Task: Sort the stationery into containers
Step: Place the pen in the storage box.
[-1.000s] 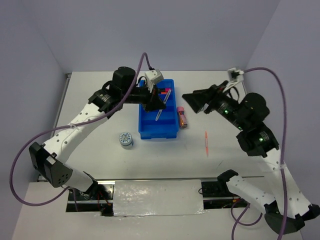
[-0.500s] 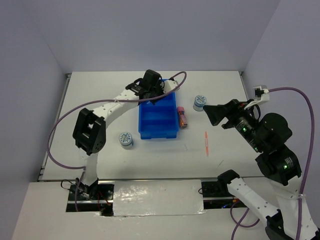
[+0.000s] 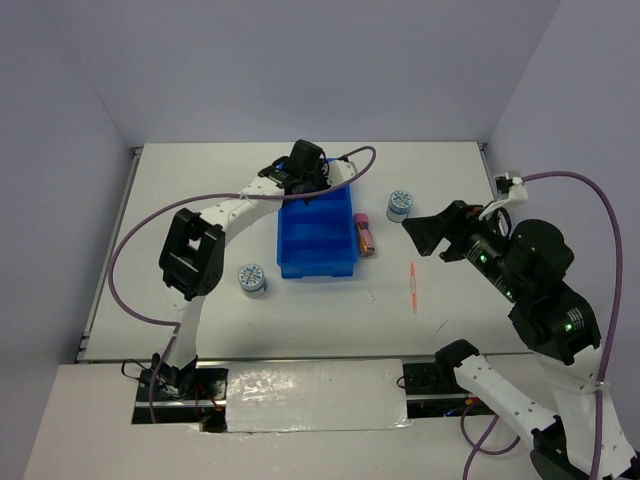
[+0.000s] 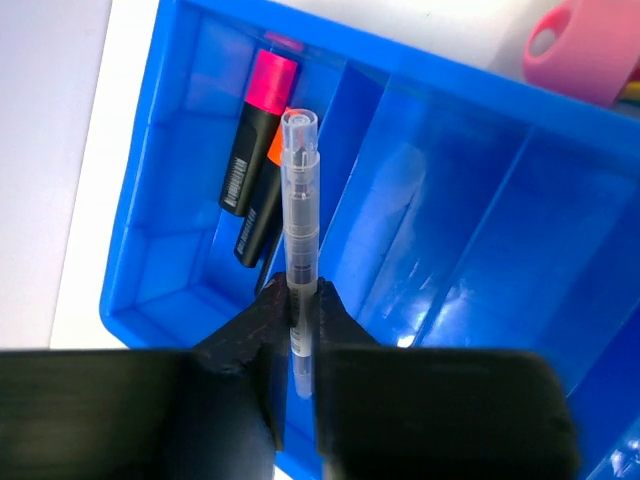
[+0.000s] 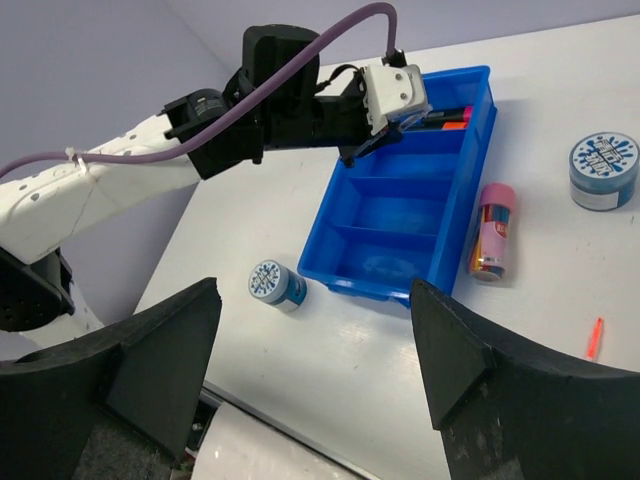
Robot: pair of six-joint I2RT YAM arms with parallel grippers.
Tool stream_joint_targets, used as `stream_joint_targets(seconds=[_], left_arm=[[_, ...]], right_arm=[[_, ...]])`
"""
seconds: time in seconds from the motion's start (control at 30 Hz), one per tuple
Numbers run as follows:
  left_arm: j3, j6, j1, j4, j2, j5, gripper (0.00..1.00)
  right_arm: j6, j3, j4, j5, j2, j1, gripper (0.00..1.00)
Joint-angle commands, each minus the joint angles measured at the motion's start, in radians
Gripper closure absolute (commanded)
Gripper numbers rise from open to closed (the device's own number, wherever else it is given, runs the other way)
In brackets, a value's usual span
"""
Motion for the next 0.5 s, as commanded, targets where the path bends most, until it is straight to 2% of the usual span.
stream_joint_targets(seconds=[0.0, 0.17, 0.2, 0.33, 0.37, 0.47], left_arm=[[-0.022, 0.009, 0.015, 0.08, -0.004, 0.018, 0.73], [-0.015, -0.045, 0.021, 0.092, 0.002, 0.013, 0.6], [-0.019, -0.054, 0.021, 0.095, -0.001, 0.008, 0.48], [-0.021, -0.08, 0.026, 0.088, -0.009, 0.015, 0.42], [-0.019, -0.091, 0.026, 0.088, -0.012, 0.004, 0.34], [0.008, -0.175, 0.034, 0.074, -0.051, -0.005, 0.33]], right_arm=[[-0.02, 0.055, -0.005, -0.018, 0.034, -0.003, 0.17], [-0.018, 0.067, 0.004, -0.026, 0.054, -0.006, 0.17], [-0.018, 0.069, 0.006, -0.026, 0.062, -0.003, 0.17], [-0.017, 0.062, 0.024, -0.023, 0.065, -0.001, 0.17], [-0.018, 0.056, 0.027, -0.022, 0.071, -0.003, 0.17], [-0.031, 0.03, 0.007, -0.011, 0.108, -0.006, 0.16]])
